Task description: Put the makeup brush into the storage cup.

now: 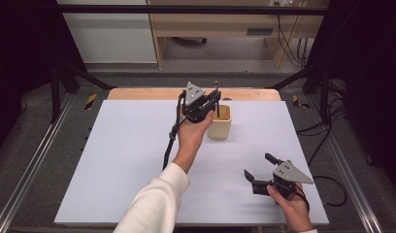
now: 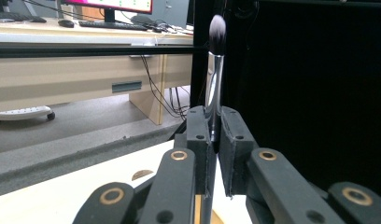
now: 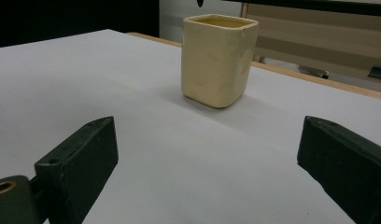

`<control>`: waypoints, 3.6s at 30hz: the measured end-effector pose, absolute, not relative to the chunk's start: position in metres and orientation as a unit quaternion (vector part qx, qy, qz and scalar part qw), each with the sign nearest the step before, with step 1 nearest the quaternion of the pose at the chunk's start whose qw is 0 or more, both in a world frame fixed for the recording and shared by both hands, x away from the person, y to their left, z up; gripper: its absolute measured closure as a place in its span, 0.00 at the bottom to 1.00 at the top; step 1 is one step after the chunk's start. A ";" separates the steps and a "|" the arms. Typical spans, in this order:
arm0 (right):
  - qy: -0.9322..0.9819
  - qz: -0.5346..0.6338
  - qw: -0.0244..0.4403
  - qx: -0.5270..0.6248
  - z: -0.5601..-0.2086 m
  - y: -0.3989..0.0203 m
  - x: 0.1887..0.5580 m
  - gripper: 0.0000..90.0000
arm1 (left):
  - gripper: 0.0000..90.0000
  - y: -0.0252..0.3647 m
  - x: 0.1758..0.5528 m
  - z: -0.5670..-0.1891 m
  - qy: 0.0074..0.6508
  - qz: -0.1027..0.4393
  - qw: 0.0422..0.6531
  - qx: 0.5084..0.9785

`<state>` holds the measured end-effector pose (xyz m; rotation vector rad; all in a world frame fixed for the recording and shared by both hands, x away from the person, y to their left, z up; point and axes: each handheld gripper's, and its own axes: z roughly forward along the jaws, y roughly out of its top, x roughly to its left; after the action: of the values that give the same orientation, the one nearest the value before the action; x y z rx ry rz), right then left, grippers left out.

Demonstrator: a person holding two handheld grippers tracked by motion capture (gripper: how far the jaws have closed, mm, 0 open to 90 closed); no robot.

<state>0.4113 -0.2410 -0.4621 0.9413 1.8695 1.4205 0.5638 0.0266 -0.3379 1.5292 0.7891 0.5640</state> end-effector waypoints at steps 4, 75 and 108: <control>0.704 0.537 0.301 0.354 -0.462 -0.241 0.411 0.06 | 0.92 0.025 0.566 -0.340 0.343 0.248 0.619 0.662; 0.706 0.537 0.296 0.354 -0.463 -0.240 0.412 0.06 | 0.92 0.019 0.583 -0.373 0.320 0.272 0.584 0.694; 0.708 0.535 0.293 0.356 -0.463 -0.237 0.411 0.05 | 0.13 0.039 0.559 -0.376 0.306 0.291 0.575 0.700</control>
<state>0.4113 -0.2374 -0.4628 0.9481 1.8862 1.4254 0.5592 0.0386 -0.3757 1.6406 0.7171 0.6816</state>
